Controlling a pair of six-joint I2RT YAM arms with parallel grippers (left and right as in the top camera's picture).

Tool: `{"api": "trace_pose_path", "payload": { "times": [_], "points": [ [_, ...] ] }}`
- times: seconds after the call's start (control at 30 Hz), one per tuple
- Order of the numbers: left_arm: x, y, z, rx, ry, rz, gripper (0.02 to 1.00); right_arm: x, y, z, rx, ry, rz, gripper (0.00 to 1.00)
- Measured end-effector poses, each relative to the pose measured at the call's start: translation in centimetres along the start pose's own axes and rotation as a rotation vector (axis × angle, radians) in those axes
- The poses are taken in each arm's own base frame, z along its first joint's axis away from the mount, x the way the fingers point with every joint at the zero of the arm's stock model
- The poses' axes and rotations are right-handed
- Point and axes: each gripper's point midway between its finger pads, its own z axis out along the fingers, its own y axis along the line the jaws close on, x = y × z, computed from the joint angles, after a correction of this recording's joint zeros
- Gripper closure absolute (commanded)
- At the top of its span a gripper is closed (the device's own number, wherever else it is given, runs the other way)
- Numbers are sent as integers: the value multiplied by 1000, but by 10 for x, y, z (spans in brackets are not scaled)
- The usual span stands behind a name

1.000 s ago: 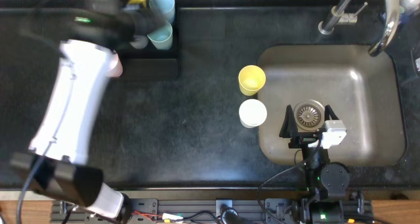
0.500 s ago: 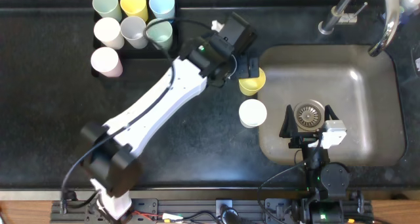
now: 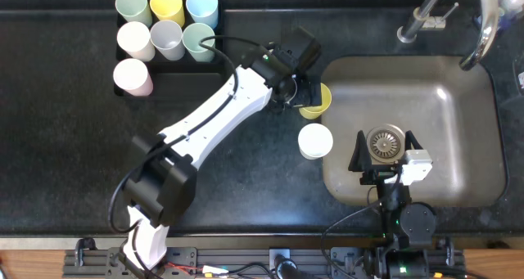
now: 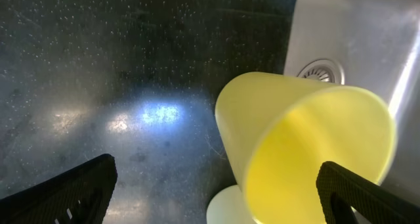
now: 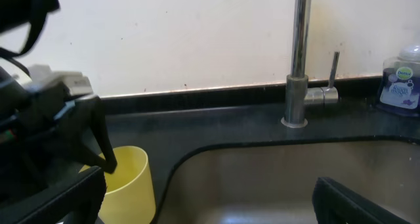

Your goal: Store Cups

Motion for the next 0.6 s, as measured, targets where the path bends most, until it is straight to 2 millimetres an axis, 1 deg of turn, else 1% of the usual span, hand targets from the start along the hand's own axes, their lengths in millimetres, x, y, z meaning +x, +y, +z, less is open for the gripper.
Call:
{"api": "trace_pose_path", "payload": {
  "times": [0.07,0.23,0.3,0.37,0.4,0.5,0.53,0.6],
  "points": [
    [1,1,3,-4,6,-4,18,0,0,0,0,0,0,3],
    [2,1,4,-1,11,-15,18,0,0,0,0,0,0,3],
    [2,1,5,-2,14,-17,56,0,0,0,0,1,0,5],
    [2,1,7,-3,19,-22,185,0,0,0,1,0,0,3],
    [2,2,8,-3,21,-23,343,0,0,0,0,0,0,3],
    [3,2,9,-4,27,-26,875,0,0,0,0,0,0,3],
    [3,2,10,-4,28,-26,982,0,0,0,0,0,0,3],
    [2,0,10,3,22,-25,982,0,0,0,0,1,0,5]
  ]
}}
